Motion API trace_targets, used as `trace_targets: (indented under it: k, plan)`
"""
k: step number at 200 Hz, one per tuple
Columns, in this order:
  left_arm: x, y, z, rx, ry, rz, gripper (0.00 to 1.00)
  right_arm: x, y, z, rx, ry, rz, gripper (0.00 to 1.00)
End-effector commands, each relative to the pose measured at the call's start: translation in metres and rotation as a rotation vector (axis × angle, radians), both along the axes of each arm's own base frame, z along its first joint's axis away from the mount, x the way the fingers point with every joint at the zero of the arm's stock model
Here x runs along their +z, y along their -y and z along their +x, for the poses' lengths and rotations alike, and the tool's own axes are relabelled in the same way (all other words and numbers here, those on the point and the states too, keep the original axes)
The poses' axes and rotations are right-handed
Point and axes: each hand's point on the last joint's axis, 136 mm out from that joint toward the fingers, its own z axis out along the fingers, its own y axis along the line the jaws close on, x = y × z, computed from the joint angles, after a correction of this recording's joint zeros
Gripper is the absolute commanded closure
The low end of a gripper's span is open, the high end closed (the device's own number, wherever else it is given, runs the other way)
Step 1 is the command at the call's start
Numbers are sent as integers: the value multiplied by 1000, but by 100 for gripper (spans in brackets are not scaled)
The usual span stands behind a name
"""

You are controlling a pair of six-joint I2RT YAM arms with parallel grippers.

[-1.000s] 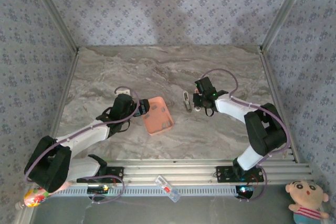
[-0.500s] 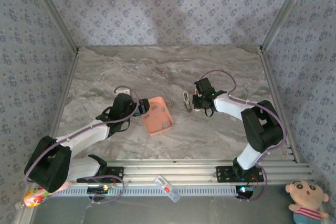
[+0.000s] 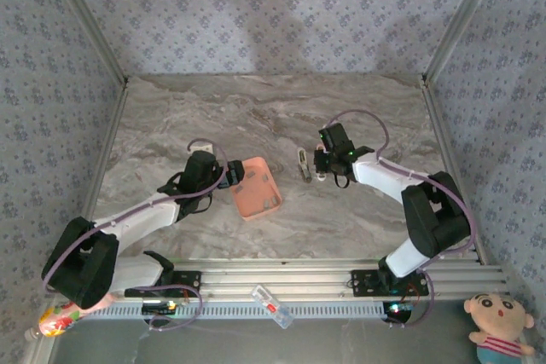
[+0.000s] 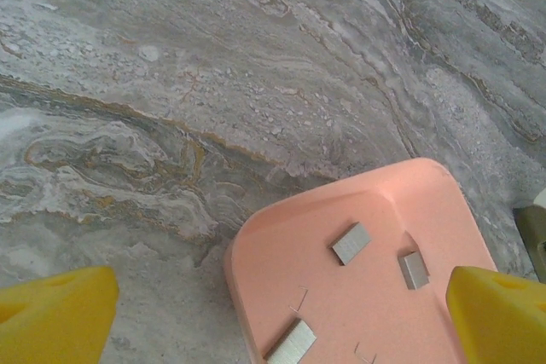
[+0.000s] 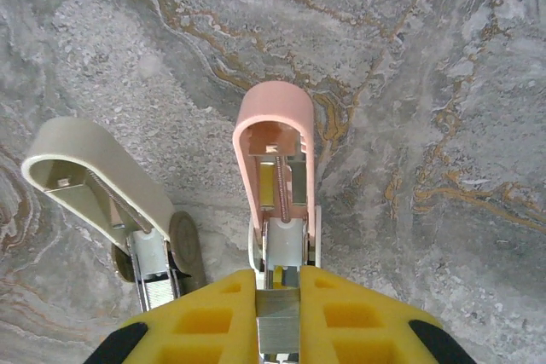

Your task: Load the staples into the stapler

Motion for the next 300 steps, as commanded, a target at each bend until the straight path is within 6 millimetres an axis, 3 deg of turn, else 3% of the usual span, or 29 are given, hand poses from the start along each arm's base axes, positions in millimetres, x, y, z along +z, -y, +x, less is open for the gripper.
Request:
trace_targets:
  k: [1,72,300]
  plan:
    - [16,7,9,-17,41,-27,2,4,1,0,-2,3,0,85]
    - [18,6,9,-13,47,-25,1,-11,-3,-1,5,-37,7,85]
    - [18,4,8,-7,45,-24,1,-32,3,-6,-5,-70,-18,86]
